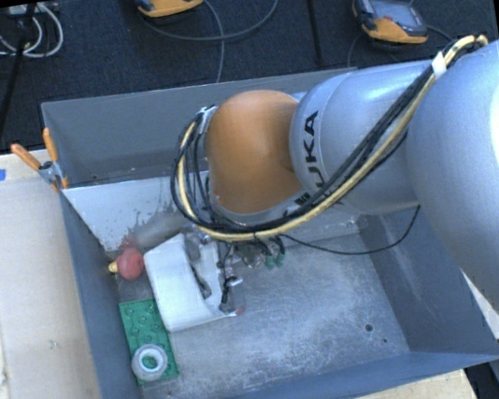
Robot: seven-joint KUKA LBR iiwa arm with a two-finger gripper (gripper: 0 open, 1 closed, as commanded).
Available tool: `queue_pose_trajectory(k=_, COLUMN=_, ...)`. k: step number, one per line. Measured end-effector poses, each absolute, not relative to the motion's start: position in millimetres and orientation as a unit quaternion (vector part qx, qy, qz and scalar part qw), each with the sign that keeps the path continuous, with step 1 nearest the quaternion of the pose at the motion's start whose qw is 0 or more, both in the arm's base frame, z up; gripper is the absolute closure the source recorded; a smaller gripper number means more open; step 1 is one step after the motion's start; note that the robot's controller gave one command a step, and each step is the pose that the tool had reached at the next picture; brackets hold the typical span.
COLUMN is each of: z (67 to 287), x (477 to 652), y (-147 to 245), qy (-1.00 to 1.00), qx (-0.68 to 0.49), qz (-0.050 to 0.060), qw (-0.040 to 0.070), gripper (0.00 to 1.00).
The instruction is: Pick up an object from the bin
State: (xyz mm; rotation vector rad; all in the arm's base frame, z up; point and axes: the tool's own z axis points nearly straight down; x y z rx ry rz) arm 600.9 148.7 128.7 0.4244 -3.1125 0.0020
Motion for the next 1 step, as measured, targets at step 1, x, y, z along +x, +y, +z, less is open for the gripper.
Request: queue_pose_trajectory(k=1, z=77.4, x=613.8, y=180.6, qy=-0.957, qx=0.289, qz=-0.001, qw=-0.009, gripper=0.0)
